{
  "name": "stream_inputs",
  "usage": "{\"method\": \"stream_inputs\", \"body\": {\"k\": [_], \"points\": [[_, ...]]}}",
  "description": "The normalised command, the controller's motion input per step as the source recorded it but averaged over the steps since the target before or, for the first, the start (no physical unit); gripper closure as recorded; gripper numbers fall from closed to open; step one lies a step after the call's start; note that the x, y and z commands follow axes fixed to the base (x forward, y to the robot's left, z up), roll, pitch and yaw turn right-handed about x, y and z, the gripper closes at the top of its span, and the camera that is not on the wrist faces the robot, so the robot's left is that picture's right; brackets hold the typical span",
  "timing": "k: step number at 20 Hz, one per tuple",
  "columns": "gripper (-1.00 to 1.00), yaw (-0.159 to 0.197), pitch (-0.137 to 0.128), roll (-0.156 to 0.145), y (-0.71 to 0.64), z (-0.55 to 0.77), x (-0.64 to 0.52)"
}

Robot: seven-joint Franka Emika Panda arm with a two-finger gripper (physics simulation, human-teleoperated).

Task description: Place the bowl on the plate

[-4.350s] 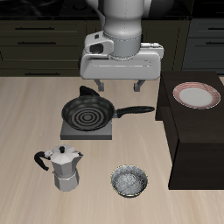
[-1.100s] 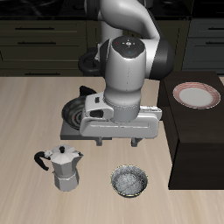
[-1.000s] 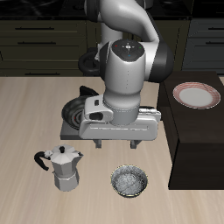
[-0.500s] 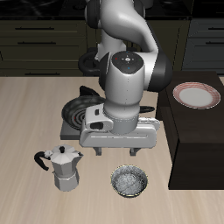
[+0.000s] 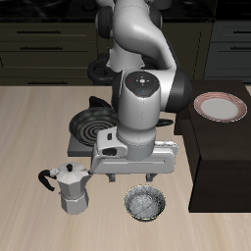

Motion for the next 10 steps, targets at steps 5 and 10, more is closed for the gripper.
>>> {"method": "stream_inputs", "body": {"k": [5, 10], "points": [[-1.00, 0.006, 0.012, 0.002, 0.01, -0.14, 0.00], [-1.00, 0.013, 0.011, -0.001, 0.02, -0.13, -0.03]]}}
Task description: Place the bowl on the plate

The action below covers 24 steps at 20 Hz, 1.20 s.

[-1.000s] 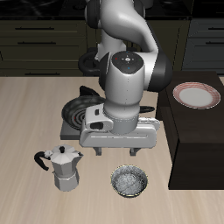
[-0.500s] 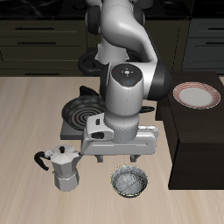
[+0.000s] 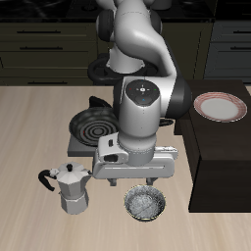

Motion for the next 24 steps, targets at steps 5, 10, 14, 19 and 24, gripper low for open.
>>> {"method": "stream_inputs", "body": {"k": [5, 10, 14, 19, 24], "points": [[-1.00, 0.005, 0.013, 0.000, 0.00, -0.11, 0.00], [-1.00, 0.004, 0.009, 0.003, 0.00, -0.14, 0.03], [-1.00, 0.010, 0.017, 0.012, 0.05, -0.16, 0.01], [-1.00, -0.006, 0.015, -0.002, 0.00, -0.11, 0.00], [-1.00, -0.001, 0.008, -0.004, -0.02, -0.07, 0.00]]}}
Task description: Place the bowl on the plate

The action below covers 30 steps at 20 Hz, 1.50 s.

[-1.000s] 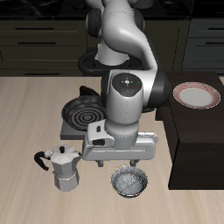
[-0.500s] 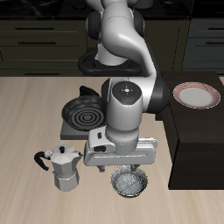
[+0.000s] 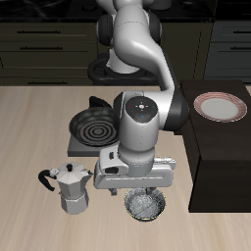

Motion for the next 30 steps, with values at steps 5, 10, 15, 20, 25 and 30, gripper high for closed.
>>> {"method": "stream_inputs", "body": {"k": [5, 10, 15, 20, 25, 30], "points": [[-1.00, -0.002, 0.020, -0.009, -0.06, -0.15, 0.02], [-1.00, 0.014, 0.023, -0.014, -0.02, -0.21, 0.01], [-1.00, -0.001, 0.027, 0.012, 0.01, -0.16, -0.01], [-1.00, 0.007, 0.036, 0.013, 0.05, -0.18, -0.01], [1.00, -0.009, 0.032, 0.029, 0.03, -0.11, -0.02], [1.00, -0.001, -0.019, 0.019, 0.06, 0.14, -0.03]]}}
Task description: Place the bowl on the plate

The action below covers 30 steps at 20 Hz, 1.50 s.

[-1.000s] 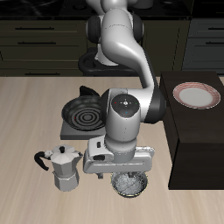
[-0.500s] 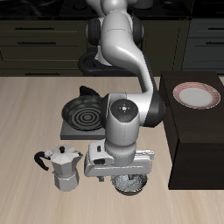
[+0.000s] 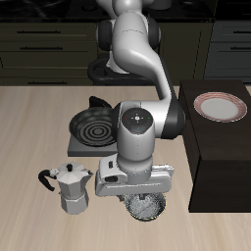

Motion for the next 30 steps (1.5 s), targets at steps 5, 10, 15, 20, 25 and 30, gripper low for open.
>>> {"method": "stream_inputs", "body": {"k": [5, 10, 15, 20, 25, 30], "points": [[1.00, -0.008, -0.025, 0.023, 0.11, 0.13, 0.00], [1.00, -0.011, -0.031, 0.011, 0.11, 0.18, 0.03], [1.00, -0.005, -0.029, 0.010, 0.06, 0.22, -0.01], [1.00, 0.004, -0.044, 0.008, 0.06, 0.32, -0.05], [1.00, 0.009, -0.051, -0.002, -0.03, 0.38, -0.07], [1.00, -0.009, -0.058, 0.002, -0.01, 0.47, -0.08]]}}
